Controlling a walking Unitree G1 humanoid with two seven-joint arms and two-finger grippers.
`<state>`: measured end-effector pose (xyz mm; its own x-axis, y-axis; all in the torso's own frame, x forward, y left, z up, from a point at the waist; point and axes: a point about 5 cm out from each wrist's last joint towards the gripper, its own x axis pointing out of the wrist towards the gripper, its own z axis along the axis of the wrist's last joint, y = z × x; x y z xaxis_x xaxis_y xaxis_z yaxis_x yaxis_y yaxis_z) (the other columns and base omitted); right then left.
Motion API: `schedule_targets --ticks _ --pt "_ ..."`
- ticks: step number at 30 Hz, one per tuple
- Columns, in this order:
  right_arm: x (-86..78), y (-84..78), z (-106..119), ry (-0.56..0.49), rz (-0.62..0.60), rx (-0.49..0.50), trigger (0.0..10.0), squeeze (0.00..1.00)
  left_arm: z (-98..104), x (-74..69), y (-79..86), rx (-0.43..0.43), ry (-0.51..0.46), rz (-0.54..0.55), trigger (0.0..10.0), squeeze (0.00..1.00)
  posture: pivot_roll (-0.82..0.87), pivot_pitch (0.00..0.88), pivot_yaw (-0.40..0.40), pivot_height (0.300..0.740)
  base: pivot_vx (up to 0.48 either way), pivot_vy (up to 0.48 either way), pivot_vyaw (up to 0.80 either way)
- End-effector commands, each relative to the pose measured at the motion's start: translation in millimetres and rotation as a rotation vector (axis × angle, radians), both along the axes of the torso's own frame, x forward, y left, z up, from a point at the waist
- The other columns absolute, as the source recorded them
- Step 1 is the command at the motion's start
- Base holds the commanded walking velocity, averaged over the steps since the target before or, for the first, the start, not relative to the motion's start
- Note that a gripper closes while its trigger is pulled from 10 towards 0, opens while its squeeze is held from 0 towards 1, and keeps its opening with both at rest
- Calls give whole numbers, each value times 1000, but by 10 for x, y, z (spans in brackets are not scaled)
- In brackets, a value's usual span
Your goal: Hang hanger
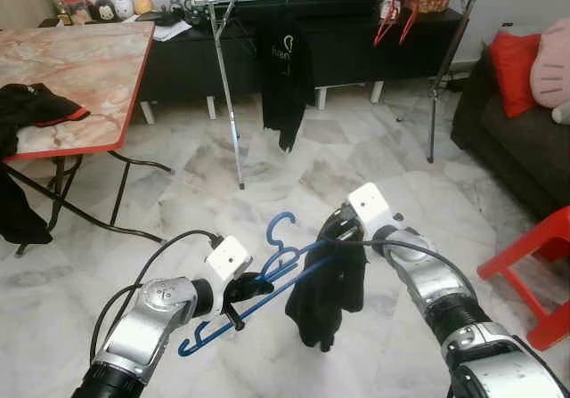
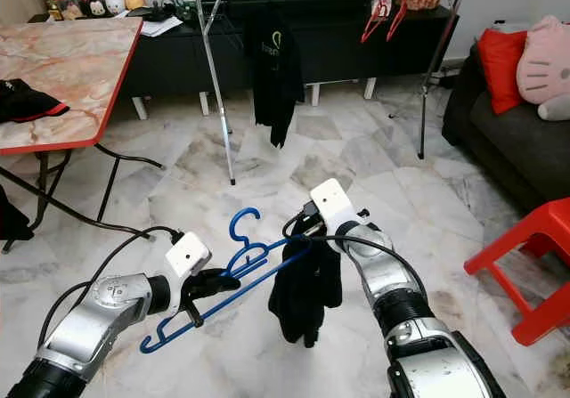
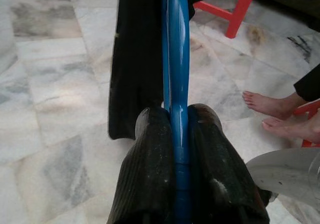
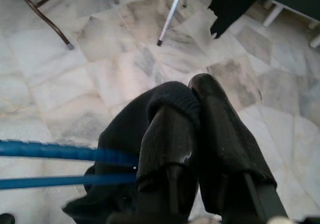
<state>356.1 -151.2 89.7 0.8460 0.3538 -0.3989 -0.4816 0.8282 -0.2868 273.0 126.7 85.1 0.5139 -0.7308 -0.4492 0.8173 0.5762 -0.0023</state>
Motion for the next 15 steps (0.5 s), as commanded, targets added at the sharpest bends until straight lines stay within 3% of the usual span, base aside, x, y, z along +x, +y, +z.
schedule_targets --ticks 1,5,15 --pt "-1 21 56 -23 47 -23 10000 0 66 -18 -68 -47 -15 -47 10000 0 -78 0 -31 740 0 0 0" --pt "-22 -15 27 -13 52 -40 10000 0 107 -26 -99 -86 -13 -63 10000 0 -78 0 -31 740 0 0 0" --pt "-60 -43 20 0 135 -103 10000 0 134 -104 -63 -90 15 -147 10000 0 -76 0 -34 740 0 0 0"
